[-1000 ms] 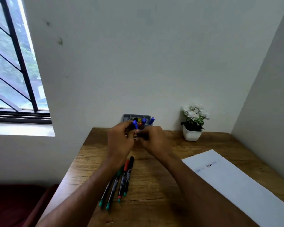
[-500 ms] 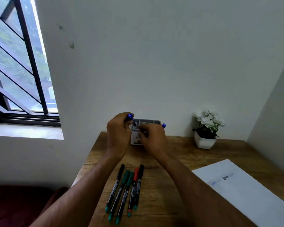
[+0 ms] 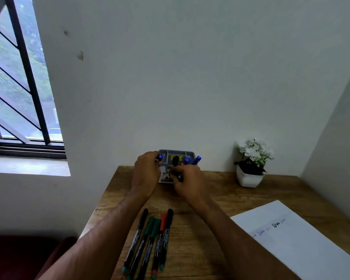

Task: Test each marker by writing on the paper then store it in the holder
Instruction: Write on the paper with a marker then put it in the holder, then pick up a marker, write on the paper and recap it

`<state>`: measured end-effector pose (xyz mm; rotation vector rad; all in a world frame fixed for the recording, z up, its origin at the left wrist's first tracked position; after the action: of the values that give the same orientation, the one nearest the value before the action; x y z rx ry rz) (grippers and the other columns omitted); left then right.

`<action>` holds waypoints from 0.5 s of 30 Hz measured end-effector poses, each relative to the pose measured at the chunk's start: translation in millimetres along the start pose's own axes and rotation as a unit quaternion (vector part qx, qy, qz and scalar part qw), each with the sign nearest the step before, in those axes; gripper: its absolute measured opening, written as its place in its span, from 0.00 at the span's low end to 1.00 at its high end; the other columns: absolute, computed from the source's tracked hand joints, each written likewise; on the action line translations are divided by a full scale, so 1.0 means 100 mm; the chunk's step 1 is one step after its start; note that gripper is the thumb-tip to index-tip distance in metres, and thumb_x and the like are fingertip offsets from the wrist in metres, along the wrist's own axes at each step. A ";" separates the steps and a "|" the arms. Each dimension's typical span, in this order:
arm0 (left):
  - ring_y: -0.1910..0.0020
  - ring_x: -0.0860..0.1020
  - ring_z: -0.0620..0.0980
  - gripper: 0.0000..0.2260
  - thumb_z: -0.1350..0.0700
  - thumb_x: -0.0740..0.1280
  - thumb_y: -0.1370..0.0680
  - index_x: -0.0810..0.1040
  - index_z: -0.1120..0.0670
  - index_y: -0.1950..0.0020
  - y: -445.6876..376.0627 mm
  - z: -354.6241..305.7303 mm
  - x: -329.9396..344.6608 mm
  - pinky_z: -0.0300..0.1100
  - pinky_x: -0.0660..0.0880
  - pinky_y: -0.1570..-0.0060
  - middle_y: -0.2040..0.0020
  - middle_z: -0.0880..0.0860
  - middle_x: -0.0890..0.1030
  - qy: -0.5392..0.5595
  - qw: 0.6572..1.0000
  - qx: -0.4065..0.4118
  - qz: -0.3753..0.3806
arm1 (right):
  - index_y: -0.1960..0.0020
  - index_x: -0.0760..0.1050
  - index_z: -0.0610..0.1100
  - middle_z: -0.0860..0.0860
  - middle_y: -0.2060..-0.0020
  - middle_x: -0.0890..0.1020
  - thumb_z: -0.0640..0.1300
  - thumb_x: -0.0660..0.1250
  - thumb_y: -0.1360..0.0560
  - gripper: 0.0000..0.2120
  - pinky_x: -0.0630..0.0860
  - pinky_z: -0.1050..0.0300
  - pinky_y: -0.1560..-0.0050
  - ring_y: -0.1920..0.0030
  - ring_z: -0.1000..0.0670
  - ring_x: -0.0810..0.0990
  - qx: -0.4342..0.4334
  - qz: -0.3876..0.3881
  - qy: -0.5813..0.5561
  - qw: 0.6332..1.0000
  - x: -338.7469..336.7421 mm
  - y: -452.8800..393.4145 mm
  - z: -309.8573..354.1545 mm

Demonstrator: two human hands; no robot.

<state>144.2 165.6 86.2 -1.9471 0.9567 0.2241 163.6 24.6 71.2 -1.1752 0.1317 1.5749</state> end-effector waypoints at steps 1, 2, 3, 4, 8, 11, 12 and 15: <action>0.56 0.79 0.42 0.08 0.65 0.70 0.25 0.82 0.56 0.48 0.00 0.03 0.02 0.25 0.70 0.62 0.53 0.51 0.83 0.000 1.000 -0.004 0.002 | 0.37 0.81 0.44 0.49 0.42 0.85 0.41 0.69 0.21 0.13 0.80 0.58 0.42 0.46 0.52 0.83 0.001 0.002 -0.003 1.000 0.01 0.01 -0.01; 0.56 0.80 0.43 0.08 0.64 0.71 0.25 0.82 0.56 0.48 0.00 0.04 0.03 0.25 0.71 0.60 0.53 0.52 0.84 0.001 1.000 -0.006 0.004 | 0.37 0.82 0.44 0.49 0.42 0.85 0.41 0.69 0.21 0.13 0.80 0.56 0.41 0.45 0.52 0.83 0.002 0.005 -0.004 1.000 0.03 0.01 -0.02; 0.55 0.80 0.43 0.08 0.63 0.71 0.25 0.82 0.56 0.47 0.01 0.05 0.03 0.27 0.72 0.59 0.52 0.53 0.84 0.003 1.000 -0.006 0.006 | 0.37 0.82 0.44 0.49 0.41 0.85 0.41 0.69 0.21 0.13 0.80 0.56 0.40 0.44 0.52 0.82 0.006 0.008 -0.004 1.000 0.04 0.02 -0.02; 0.54 0.80 0.43 0.08 0.63 0.71 0.25 0.81 0.56 0.46 0.01 0.05 0.03 0.27 0.73 0.58 0.51 0.53 0.84 0.004 1.000 -0.007 0.006 | 0.37 0.81 0.44 0.49 0.41 0.84 0.41 0.69 0.21 0.13 0.79 0.55 0.39 0.43 0.52 0.82 0.009 0.011 -0.002 1.000 0.05 0.03 -0.03; 0.55 0.76 0.40 0.14 0.63 0.70 0.24 0.79 0.59 0.38 0.05 0.04 -0.03 0.21 0.69 0.64 0.45 0.55 0.83 0.006 1.000 -0.022 -0.002 | 0.35 0.80 0.44 0.49 0.38 0.83 0.40 0.69 0.21 0.14 0.78 0.56 0.36 0.39 0.52 0.81 0.016 0.018 -0.002 1.000 0.05 0.05 -0.04; 0.55 0.75 0.40 0.15 0.63 0.69 0.23 0.78 0.60 0.36 0.13 0.01 -0.14 0.18 0.68 0.63 0.44 0.56 0.82 0.019 0.999 -0.044 -0.025 | 0.34 0.79 0.44 0.49 0.36 0.82 0.41 0.68 0.20 0.15 0.76 0.57 0.36 0.38 0.52 0.80 0.025 0.023 -0.004 0.999 0.04 0.08 -0.05; 0.55 0.75 0.40 0.15 0.63 0.69 0.23 0.78 0.61 0.37 0.17 0.00 -0.19 0.17 0.67 0.62 0.45 0.56 0.82 0.025 0.998 -0.053 -0.036 | 0.34 0.79 0.45 0.49 0.36 0.82 0.42 0.68 0.20 0.15 0.76 0.58 0.36 0.38 0.52 0.80 0.028 0.023 -0.006 0.999 0.03 0.11 -0.05; 0.56 0.76 0.40 0.13 0.60 0.70 0.23 0.79 0.59 0.39 0.34 -0.03 -0.31 0.21 0.69 0.63 0.47 0.52 0.82 0.019 0.995 -0.070 -0.062 | 0.35 0.79 0.46 0.50 0.38 0.83 0.43 0.68 0.20 0.14 0.76 0.66 0.45 0.42 0.54 0.81 0.030 0.019 -0.012 0.999 0.00 0.19 -0.07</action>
<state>98.5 170.4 81.5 -2.1384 0.8597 0.1867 152.7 12.7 58.0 -1.1131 0.1848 1.6065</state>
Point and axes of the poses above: each hand's wrist, its own y-axis away from the middle knuckle, its own x-axis out of the palm, z = x × y, the point moved 10 cm from there along -y, towards the middle knuckle
